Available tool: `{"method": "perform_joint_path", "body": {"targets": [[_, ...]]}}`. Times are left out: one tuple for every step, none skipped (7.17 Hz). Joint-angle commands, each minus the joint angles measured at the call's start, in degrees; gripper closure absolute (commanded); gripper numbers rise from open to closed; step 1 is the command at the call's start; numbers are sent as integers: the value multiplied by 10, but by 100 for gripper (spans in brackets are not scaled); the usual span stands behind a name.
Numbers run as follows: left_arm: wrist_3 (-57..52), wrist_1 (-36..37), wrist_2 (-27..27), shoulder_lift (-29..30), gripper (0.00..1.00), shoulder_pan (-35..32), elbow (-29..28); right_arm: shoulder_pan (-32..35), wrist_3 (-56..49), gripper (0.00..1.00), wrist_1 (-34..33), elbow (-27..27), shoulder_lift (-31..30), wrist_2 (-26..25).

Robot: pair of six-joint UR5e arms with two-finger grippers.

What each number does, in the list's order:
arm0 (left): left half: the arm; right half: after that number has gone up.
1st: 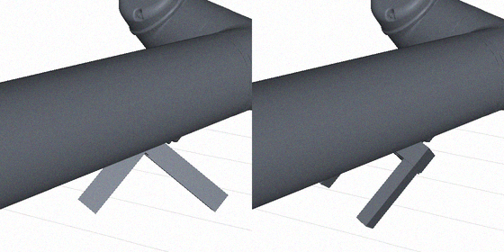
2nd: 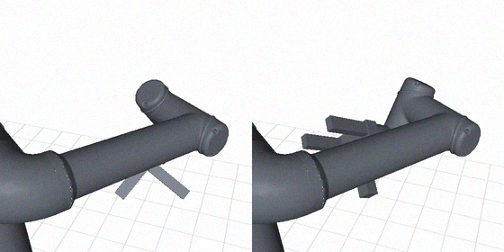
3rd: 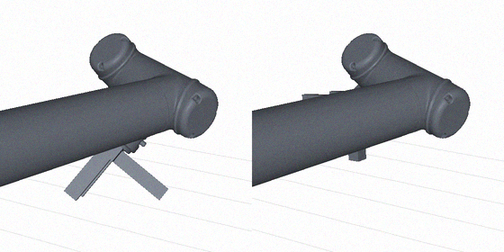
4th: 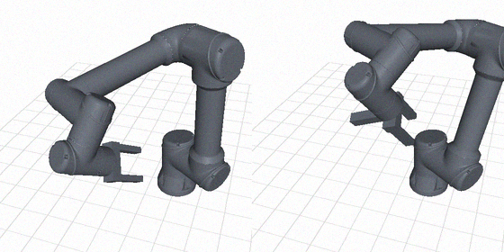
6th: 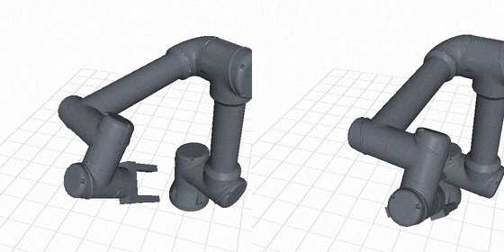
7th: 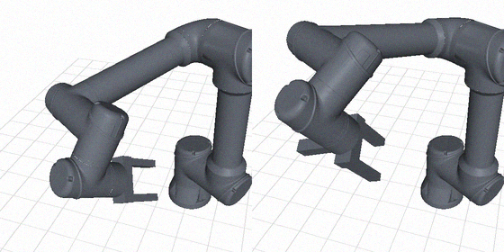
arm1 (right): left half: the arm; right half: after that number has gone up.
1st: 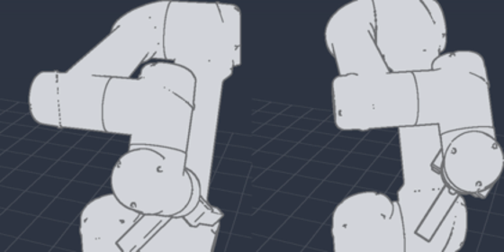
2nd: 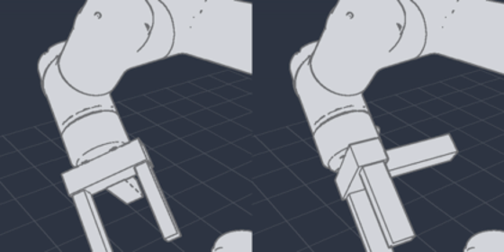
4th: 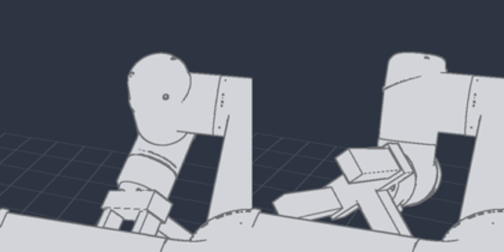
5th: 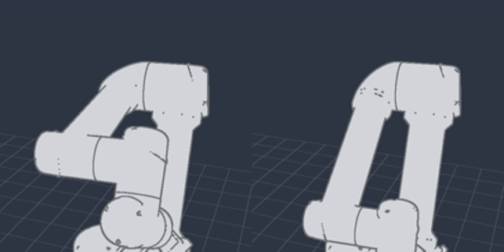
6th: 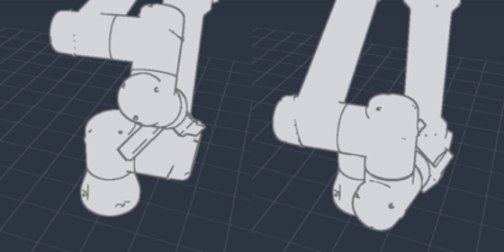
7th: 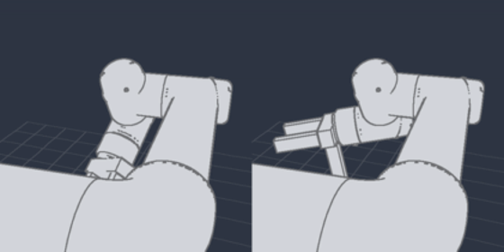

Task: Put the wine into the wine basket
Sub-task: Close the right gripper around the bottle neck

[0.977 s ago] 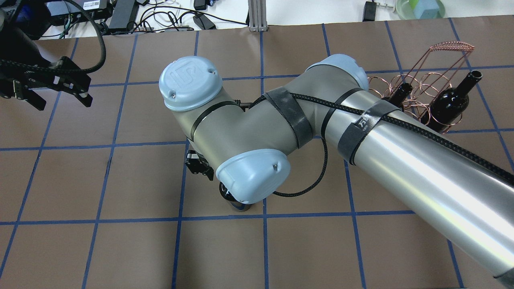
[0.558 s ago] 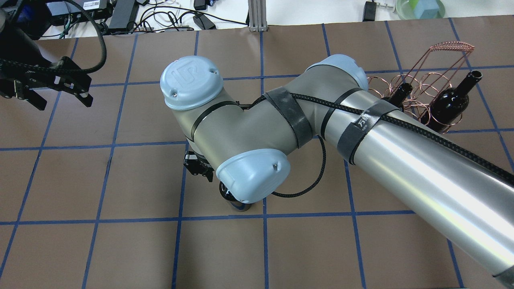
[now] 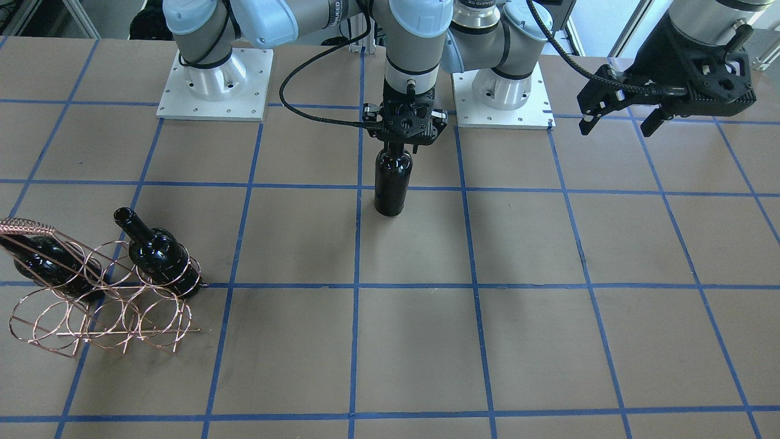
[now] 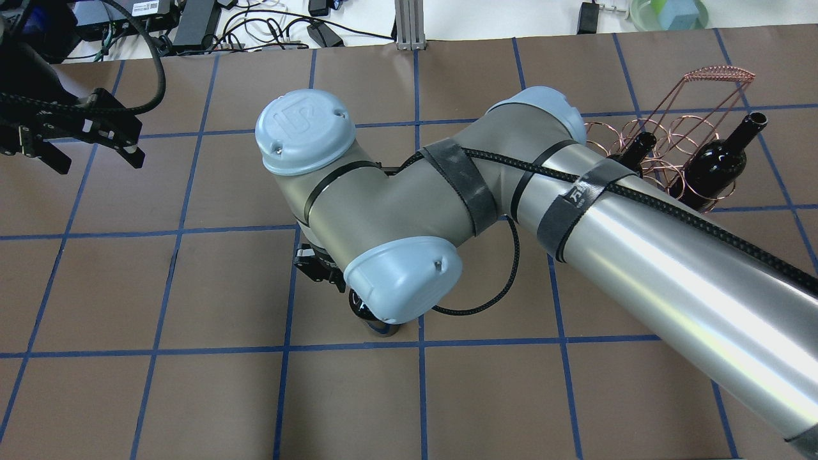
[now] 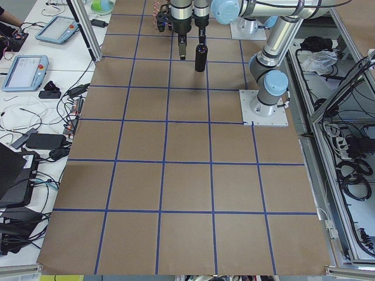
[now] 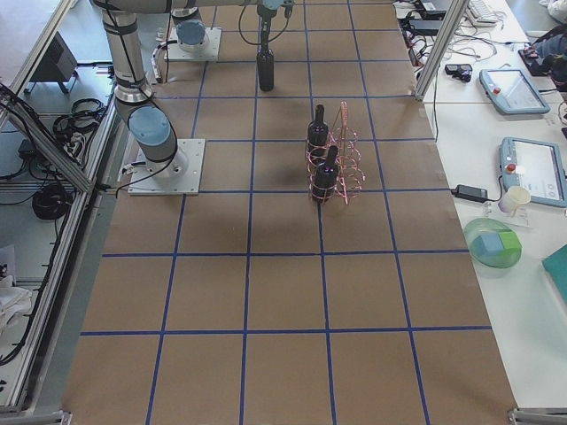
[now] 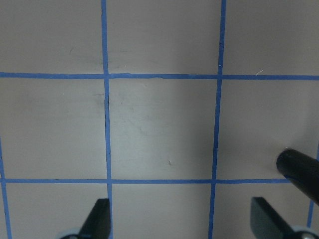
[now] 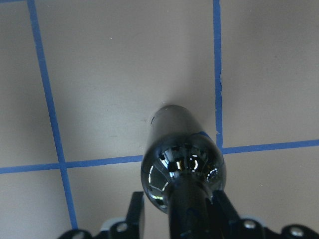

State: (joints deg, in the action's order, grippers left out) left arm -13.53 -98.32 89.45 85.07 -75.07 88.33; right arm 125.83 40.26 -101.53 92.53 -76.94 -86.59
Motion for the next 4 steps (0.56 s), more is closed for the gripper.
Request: {"method": "perform_joint_path", "body": {"targets": [[0,1,-1,0,0,0,0,-2,-4,98,-1,-1,0,0],[0,-1,0,-1,0,0,0,-5,-4,100,-1,-2,0,18],[0,1,-2,1,0,0,0,-10,-4,100,1,-6,0,26],[-2,2,-1,3,0,0,0,-19,-11,100,11,-10,-7,24]]}}
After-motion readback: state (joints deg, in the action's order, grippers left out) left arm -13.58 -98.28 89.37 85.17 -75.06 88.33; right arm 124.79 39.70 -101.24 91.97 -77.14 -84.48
